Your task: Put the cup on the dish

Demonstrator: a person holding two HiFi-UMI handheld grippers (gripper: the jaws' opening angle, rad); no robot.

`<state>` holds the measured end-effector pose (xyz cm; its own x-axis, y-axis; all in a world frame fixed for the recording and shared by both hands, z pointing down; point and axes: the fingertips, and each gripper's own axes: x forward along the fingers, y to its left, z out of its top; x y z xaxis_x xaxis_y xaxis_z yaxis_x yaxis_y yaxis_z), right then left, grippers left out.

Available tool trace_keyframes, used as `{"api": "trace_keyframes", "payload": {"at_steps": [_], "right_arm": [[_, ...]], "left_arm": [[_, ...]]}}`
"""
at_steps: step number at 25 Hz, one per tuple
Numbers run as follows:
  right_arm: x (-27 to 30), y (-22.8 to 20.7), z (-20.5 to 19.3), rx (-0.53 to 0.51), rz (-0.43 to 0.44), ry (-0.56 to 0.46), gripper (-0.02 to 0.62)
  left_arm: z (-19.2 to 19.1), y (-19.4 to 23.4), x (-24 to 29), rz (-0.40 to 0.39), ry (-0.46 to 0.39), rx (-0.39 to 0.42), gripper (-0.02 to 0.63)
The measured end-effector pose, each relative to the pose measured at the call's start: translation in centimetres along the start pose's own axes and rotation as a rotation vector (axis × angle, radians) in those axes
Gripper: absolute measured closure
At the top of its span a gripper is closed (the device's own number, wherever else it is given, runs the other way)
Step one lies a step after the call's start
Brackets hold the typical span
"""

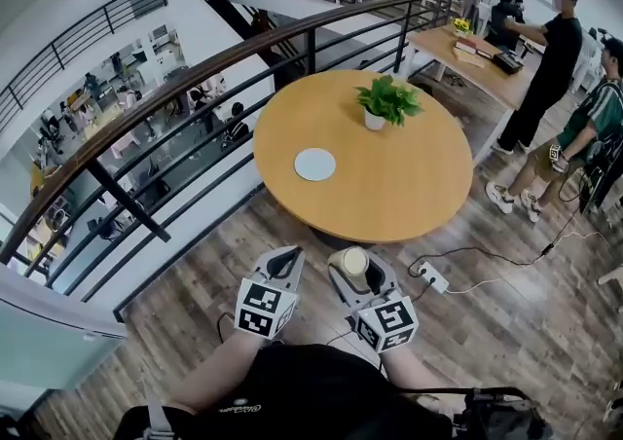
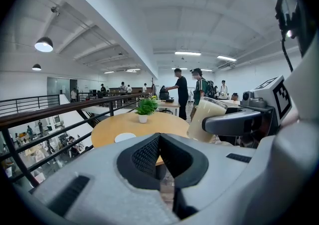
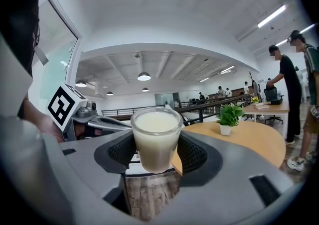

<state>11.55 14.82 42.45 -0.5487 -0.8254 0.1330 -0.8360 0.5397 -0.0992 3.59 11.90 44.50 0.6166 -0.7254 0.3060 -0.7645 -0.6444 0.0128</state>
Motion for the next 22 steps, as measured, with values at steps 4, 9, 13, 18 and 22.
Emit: {"api": "trace_keyframes", "payload": {"at_steps": [4, 9, 13, 18, 22], "right_arm": [[-1.4, -1.5, -0.4, 0.004, 0.001, -0.003, 0.341], [-2.4, -2.7, -0.5, -0.002, 0.007, -0.009, 0.341], [-2.6, -3.4, -0.1, -0.008, 0.010, -0.021, 0.341], [-1.8, -3.9, 0.0, -0.024, 0.021, -0.020, 0.341], [-1.0, -3.8, 0.1, -0.033, 0.029, -0.013, 0.341]], "left_arm": [[0.0, -1.8, 1.3, 0.002, 0.007, 0.004, 0.607], [-0.1, -3.2, 2.0, 0.019, 0.006, -0.007, 0.607], [-0.2, -3.2, 2.3, 0.042, 0.003, -0.020, 0.607], [0.1, -3.0, 2.6, 0.058, -0.006, -0.030, 0.607], [-0.1, -2.2, 2.9, 0.062, -0.007, -0.039, 0.607]]}}
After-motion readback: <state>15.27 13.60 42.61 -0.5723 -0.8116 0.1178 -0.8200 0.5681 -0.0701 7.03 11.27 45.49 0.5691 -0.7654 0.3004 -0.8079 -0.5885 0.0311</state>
